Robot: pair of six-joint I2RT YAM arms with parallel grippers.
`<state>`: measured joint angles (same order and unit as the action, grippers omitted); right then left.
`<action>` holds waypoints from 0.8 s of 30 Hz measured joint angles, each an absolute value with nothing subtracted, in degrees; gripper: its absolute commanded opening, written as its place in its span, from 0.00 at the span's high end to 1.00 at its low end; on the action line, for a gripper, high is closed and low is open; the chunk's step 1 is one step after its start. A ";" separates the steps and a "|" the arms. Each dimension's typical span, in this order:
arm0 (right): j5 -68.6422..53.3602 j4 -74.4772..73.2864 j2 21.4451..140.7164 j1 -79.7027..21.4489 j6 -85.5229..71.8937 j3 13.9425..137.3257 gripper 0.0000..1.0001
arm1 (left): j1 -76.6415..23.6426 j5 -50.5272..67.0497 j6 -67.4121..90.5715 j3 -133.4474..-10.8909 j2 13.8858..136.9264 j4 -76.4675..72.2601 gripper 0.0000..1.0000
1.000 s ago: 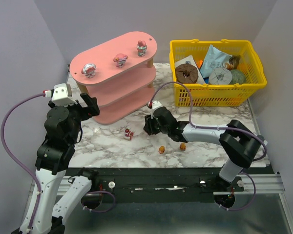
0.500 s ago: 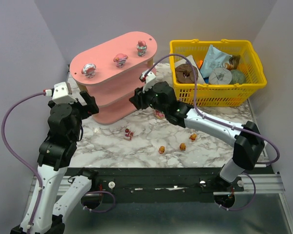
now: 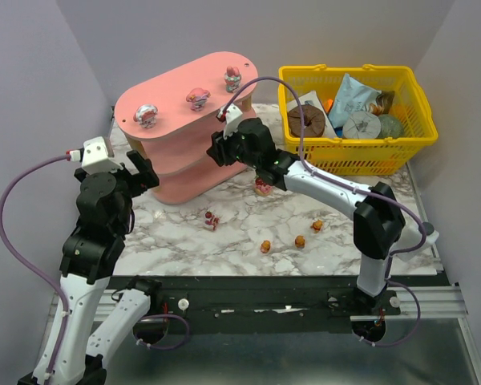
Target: Place and organize the plastic toys onto the shelf
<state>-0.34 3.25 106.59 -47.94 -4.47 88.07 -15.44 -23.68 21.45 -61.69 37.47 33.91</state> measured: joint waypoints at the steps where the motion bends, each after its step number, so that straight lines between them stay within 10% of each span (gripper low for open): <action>1: -0.54 3.20 107.07 -47.68 -4.32 88.73 0.85 | -15.44 -23.75 21.45 -61.69 37.52 33.91 0.01; 24: -2.22 6.81 108.68 -47.03 -1.43 89.95 0.83 | -15.44 -24.08 21.45 -61.69 38.50 33.91 0.01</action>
<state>-2.22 6.81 108.68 -47.03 -1.43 89.95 -15.44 -24.08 21.45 -61.69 38.50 33.91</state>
